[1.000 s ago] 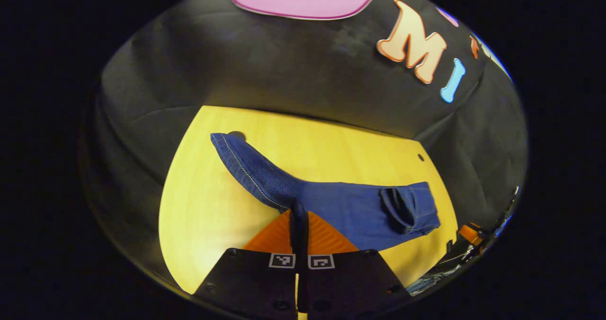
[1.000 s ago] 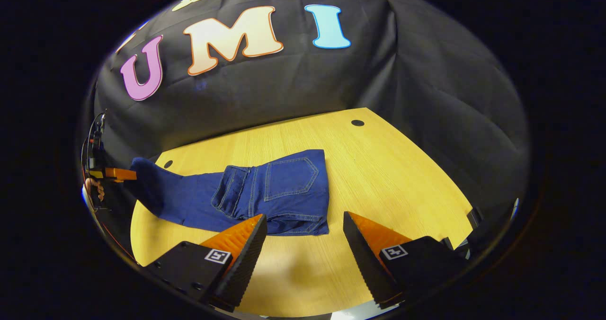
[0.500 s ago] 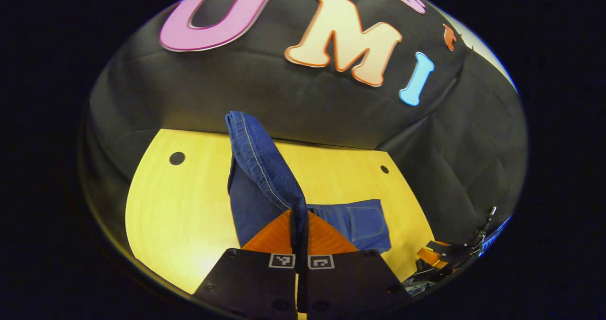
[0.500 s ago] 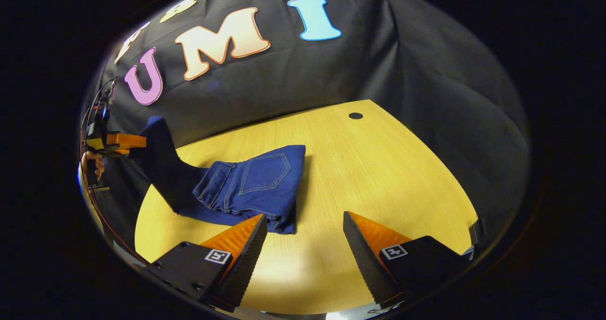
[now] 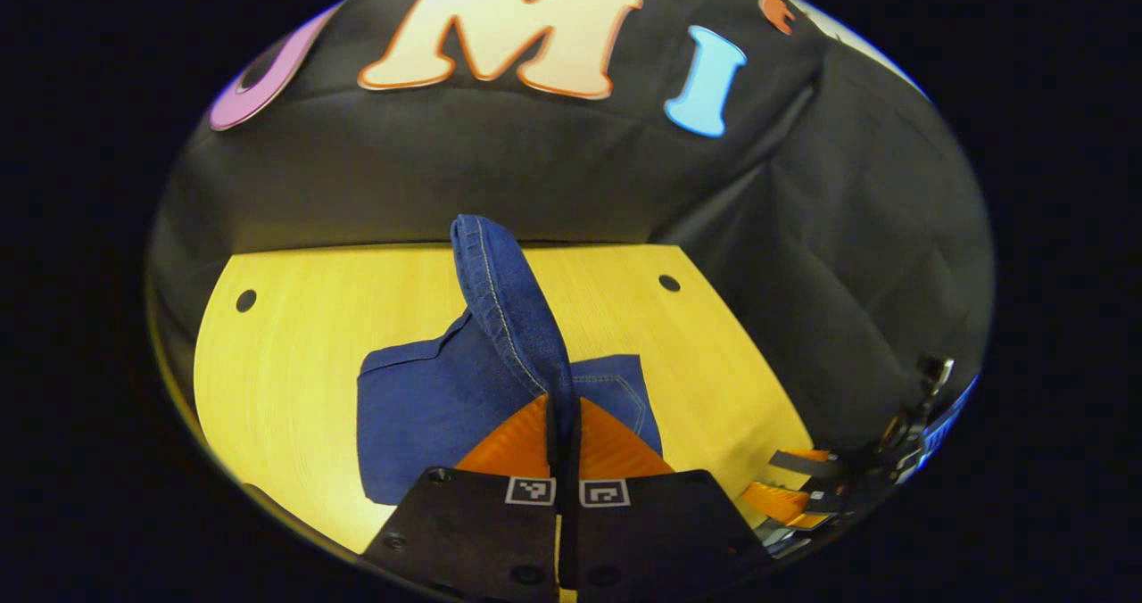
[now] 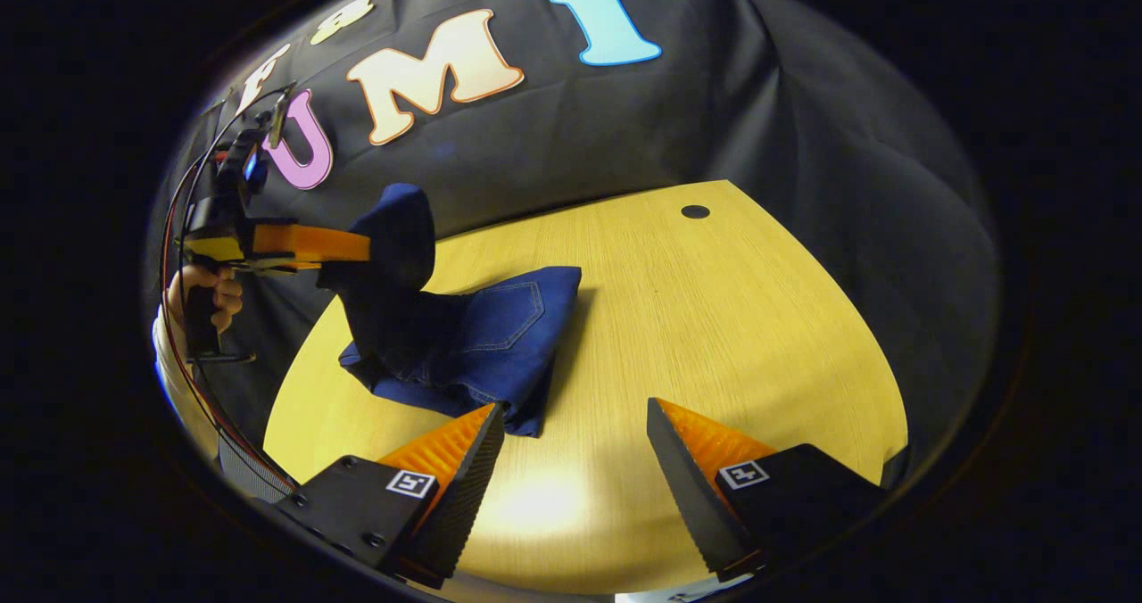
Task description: Grasp the waist and the cuffs of the jeans and fold them to make the two legs overlap; first hold the waist and fold one-third of the jeans toward the cuffs, then hold the cuffs and fold the remaining one-third in the same direction to finish folding.
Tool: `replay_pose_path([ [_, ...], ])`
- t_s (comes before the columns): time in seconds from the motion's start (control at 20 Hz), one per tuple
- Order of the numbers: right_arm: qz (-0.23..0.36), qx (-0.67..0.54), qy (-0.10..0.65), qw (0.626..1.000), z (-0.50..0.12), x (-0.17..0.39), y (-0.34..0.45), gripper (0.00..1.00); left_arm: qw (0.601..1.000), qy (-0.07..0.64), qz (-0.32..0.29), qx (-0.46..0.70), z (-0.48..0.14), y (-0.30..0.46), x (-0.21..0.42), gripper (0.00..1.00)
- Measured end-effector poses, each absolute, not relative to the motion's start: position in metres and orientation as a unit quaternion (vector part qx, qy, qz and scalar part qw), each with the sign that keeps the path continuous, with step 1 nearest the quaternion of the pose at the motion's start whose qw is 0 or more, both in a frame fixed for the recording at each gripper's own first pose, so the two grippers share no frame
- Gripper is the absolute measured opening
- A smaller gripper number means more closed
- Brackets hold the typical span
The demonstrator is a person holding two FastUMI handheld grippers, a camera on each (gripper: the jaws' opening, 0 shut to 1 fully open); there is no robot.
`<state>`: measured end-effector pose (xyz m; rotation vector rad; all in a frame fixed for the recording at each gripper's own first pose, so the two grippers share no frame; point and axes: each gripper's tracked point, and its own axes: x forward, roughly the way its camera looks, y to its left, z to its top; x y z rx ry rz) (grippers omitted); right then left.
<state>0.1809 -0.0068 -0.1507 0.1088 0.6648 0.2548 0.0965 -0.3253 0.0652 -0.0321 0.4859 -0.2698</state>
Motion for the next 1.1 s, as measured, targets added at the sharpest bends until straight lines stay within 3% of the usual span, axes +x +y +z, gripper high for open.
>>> replay_pose_path([
  [0.05, 0.126, 0.055, 0.325, 0.936, -0.151, 0.182, -0.009, 0.99, 0.960, 0.245, -0.133, 0.006, 0.055, -0.335, 0.095, 0.00],
  [0.4, 0.124, 0.057, 0.327, 0.935, -0.157, 0.184, -0.022, 0.99, 0.947, 0.284, -0.128, 0.075, -0.018, -0.369, 0.090, 0.00],
  [0.7, 0.121, 0.062, 0.323, 0.936, -0.155, 0.186, -0.025, 0.99, 0.941, 0.319, -0.086, 0.078, -0.060, -0.367, 0.091, 0.00],
  [0.85, 0.120, 0.066, 0.318, 0.938, -0.152, 0.184, -0.022, 0.99, 0.941, 0.318, -0.078, 0.087, -0.061, -0.370, 0.093, 0.00],
  [0.95, 0.118, 0.069, 0.316, 0.939, -0.150, 0.181, -0.021, 0.99, 0.941, 0.314, -0.105, 0.068, -0.058, -0.386, 0.086, 0.05],
  [1.1, 0.117, 0.075, 0.305, 0.942, -0.143, 0.178, -0.016, 0.99, 0.941, 0.307, -0.132, 0.048, -0.056, -0.402, 0.071, 0.75],
])
